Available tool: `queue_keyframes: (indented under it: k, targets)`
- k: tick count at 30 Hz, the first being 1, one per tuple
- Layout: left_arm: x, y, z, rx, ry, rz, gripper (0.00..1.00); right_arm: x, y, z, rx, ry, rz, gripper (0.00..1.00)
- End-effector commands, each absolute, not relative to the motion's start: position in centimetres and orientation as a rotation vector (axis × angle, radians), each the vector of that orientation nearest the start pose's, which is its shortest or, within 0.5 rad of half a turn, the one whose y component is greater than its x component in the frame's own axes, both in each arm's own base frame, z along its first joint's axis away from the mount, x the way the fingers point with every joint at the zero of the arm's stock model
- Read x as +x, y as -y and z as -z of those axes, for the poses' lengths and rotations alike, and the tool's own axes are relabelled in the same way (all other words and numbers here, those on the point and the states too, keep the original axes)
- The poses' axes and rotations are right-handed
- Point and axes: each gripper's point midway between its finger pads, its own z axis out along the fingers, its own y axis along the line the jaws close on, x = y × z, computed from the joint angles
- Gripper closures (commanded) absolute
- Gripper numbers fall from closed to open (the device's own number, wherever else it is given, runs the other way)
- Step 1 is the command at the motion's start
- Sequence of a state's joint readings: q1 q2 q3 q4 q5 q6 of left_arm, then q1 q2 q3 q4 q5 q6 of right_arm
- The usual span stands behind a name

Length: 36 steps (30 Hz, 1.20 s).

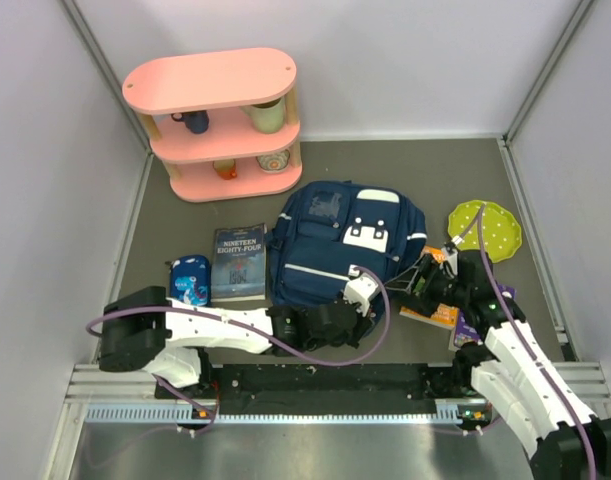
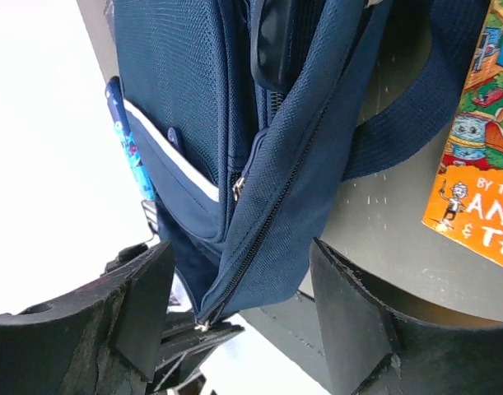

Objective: Pack the student bag
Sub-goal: Unzip the student bag at the center of the board.

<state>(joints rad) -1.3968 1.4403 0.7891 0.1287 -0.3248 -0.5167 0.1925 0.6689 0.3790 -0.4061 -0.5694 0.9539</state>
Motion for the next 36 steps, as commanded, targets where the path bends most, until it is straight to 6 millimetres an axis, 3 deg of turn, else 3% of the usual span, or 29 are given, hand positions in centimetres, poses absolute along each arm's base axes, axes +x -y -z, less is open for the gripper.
queue_keyframes:
  k: [1, 3, 6, 7, 10, 11, 13, 17, 18, 22, 29, 31, 32, 34, 36]
  targets:
    - [11.0, 43.7, -17.8, 0.683, -1.887, 0.987, 1.00, 18.8, -16.8, -12.3, 0.599, -2.330, -1.248, 0.36]
    - [10.7, 44.1, -17.9, 0.701, -1.881, 1.004, 1.00, 19.1, -16.9, -12.1, 0.599, -2.331, -1.247, 0.42]
    - [10.4, 44.3, -18.0, 0.730, -1.873, 1.019, 1.00, 19.9, -16.8, -11.5, 0.593, -2.349, -1.212, 0.60]
    - [10.4, 44.3, -18.1, 0.738, -1.871, 1.018, 1.00, 20.4, -16.6, -11.4, 0.589, -2.349, -1.189, 0.78]
    - [9.9, 43.9, -17.9, 0.771, -1.879, 1.020, 1.00, 21.5, -16.5, -11.4, 0.562, -2.353, -1.143, 1.00]
    - [9.8, 43.6, -17.4, 0.784, -1.896, 1.006, 1.00, 22.3, -16.4, -12.3, 0.532, -2.333, -1.128, 1.00]
    - [9.5, 43.0, -17.3, 0.795, -1.913, 1.009, 1.00, 23.5, -15.4, -12.0, 0.520, -2.351, -1.001, 1.00]
    - [8.7, 40.9, -16.0, 0.843, -1.988, 0.957, 1.00, 26.2, -13.1, -13.2, 0.519, -2.342, -0.776, 1.00]
    - [8.6, 40.0, -14.9, 0.861, -2.018, 0.929, 1.00, 26.5, -12.7, -13.2, 0.535, -2.343, -0.748, 1.00]
    - [7.7, 37.5, -14.2, 0.911, -2.068, 0.895, 1.00, 28.4, -11.3, -13.3, 0.579, -2.326, -0.636, 1.00]
    - [6.3, 33.5, -12.6, 0.943, -2.201, 0.848, 1.00, 32.5, -9.6, -15.7, 0.598, -2.291, -0.480, 1.00]
    - [6.0, 33.4, -13.0, 0.933, -2.195, 0.886, 1.00, 33.7, -9.9, -16.7, 0.580, -2.285, -0.491, 1.00]
    - [6.0, 33.5, -13.1, 0.931, -2.194, 0.894, 1.00, 34.0, -10.1, -16.1, 0.582, -2.309, -0.483, 1.00]
    - [6.0, 34.0, -13.5, 0.930, -2.186, 0.903, 1.00, 33.9, -11.1, -16.8, 0.522, -2.345, -0.541, 1.00]
    - [6.2, 35.1, -14.3, 0.926, -2.169, 0.917, 1.00, 33.0, -11.7, -17.2, 0.487, -2.375, -0.584, 0.79]
